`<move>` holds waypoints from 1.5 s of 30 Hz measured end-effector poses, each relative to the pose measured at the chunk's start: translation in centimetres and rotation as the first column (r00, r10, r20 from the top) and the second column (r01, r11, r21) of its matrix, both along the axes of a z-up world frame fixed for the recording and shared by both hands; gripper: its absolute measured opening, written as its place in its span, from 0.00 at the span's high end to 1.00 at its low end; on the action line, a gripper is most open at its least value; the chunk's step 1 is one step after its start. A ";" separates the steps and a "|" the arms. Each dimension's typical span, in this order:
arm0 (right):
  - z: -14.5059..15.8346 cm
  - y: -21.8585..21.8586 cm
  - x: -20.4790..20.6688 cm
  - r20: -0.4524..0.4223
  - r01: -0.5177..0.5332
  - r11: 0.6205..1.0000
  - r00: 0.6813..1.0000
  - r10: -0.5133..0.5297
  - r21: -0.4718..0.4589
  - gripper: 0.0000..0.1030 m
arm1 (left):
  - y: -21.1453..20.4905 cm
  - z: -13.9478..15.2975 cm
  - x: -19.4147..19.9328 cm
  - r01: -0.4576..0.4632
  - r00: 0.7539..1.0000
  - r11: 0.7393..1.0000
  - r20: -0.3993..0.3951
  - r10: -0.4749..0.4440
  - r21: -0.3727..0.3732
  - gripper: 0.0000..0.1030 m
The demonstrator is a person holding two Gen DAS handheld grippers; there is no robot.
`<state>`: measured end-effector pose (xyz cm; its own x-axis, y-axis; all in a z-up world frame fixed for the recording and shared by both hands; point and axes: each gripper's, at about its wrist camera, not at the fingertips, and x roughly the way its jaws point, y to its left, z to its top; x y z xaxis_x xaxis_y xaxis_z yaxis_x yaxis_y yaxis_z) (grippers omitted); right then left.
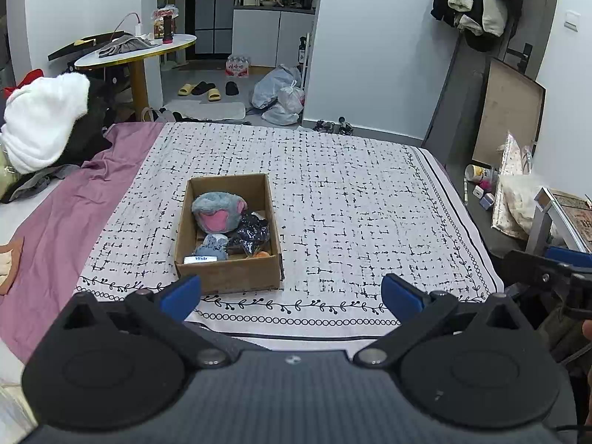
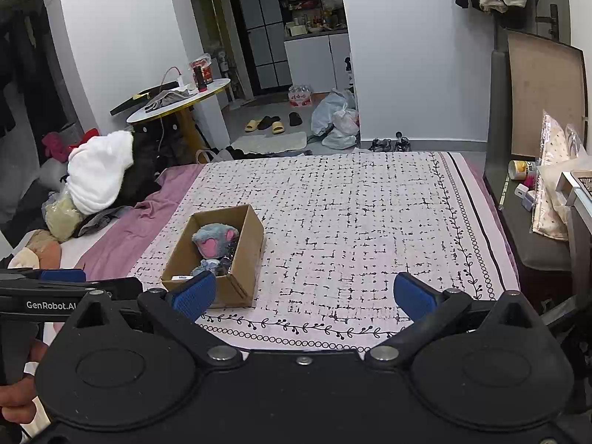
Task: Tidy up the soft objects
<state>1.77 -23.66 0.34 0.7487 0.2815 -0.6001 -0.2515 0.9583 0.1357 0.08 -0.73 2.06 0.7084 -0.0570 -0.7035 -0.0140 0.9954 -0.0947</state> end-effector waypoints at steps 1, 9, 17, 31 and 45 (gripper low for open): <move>-0.1 -0.1 0.0 -0.002 0.002 1.000 1.000 -0.002 0.001 0.00 | 0.0 0.0 0.0 0.001 1.000 1.000 -0.001 -0.001 -0.001 0.00; -0.3 0.2 0.1 -0.009 -0.002 1.000 1.000 0.002 0.003 0.00 | 0.1 -0.1 0.1 -0.002 1.000 1.000 -0.004 0.002 0.000 0.00; -0.3 0.4 0.0 -0.011 -0.010 1.000 1.000 0.010 0.003 0.00 | 0.3 -0.3 0.1 -0.007 1.000 1.000 -0.008 0.007 0.000 0.00; -0.1 0.7 -0.3 -0.008 -0.026 1.000 1.000 0.026 -0.006 0.00 | 0.6 -0.1 0.0 -0.009 1.000 1.000 -0.006 0.009 0.007 0.00; 0.1 -0.5 0.1 -0.022 0.034 0.998 0.999 -0.033 0.047 0.00 | 0.8 0.1 0.1 -0.011 1.000 1.000 -0.010 0.011 0.003 0.00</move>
<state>1.84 -24.20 0.44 0.7451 0.2855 -0.6027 -0.2162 0.9583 0.1867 0.15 0.06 2.14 0.7018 -0.0471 -0.7108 -0.0260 0.9955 -0.0916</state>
